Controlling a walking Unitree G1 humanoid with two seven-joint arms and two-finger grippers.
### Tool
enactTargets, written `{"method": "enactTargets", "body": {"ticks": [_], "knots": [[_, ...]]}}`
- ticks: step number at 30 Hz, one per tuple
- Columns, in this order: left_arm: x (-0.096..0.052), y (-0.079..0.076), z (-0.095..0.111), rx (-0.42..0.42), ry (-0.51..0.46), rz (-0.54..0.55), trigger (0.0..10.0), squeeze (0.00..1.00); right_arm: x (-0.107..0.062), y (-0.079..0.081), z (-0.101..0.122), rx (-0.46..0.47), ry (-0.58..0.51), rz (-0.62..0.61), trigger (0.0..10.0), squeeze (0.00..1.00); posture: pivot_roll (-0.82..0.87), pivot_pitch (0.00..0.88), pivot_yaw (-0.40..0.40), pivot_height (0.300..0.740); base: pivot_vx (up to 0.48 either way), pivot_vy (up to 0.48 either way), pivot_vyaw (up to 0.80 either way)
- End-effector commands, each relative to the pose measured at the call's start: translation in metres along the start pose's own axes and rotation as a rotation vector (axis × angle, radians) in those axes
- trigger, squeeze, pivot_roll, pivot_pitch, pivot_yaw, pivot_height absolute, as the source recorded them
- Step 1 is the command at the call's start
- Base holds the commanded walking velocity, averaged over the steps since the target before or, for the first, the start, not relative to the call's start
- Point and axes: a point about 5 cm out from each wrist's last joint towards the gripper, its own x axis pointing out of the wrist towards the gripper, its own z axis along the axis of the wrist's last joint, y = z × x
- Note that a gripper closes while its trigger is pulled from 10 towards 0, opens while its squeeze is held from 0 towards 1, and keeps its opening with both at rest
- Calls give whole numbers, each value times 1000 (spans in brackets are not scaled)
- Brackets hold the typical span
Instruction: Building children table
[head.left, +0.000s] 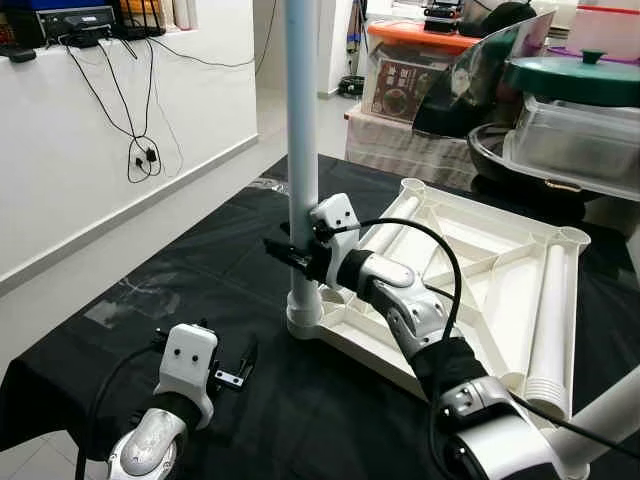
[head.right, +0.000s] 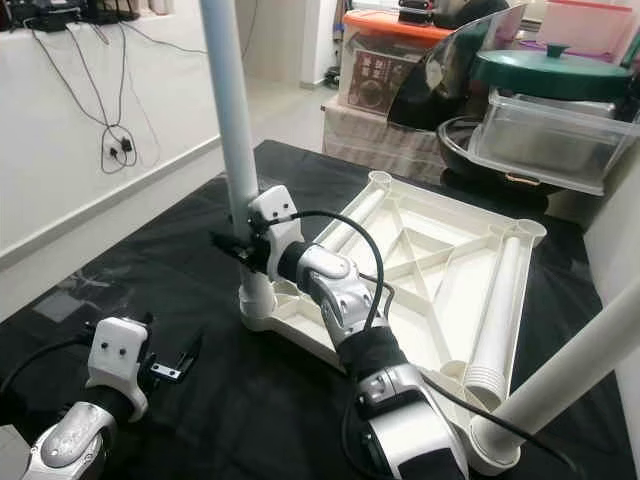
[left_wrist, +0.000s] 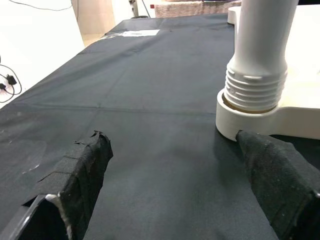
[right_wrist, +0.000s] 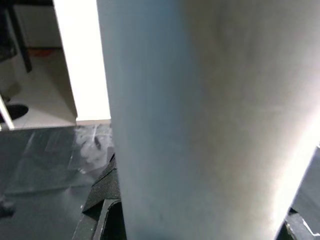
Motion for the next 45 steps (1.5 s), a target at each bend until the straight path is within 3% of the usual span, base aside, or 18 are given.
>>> {"method": "enactTargets", "body": {"ticks": [1,12,19,25,32,36,45], "knots": [[0,-2,-2,13,13,-16,10000,0,-1,-5,-9,35,42,-42,10000,0,117,0,-80,740,0,0,0],[0,-4,-2,10,15,-22,10000,0,-2,2,-17,46,64,-12,10000,0,112,0,-80,740,0,0,0],[1,-4,-3,-2,18,-19,10000,0,-13,23,-24,1,15,184,10000,0,105,0,-89,740,0,0,0],[2,-5,-3,-5,17,-15,10000,0,-12,24,-25,-14,27,196,10000,0,107,0,-94,740,0,0,0],[2,-4,-4,-6,17,-7,10000,0,1,24,-20,-71,36,168,10000,0,120,0,-103,740,0,0,0],[2,-3,-4,-3,17,-1,10000,0,6,14,-1,-91,-13,131,10000,0,120,0,-105,740,0,0,0],[3,-4,-4,-5,16,-7,10000,0,3,6,1,-106,-21,98,10000,0,118,0,-97,740,0,0,0]]}}
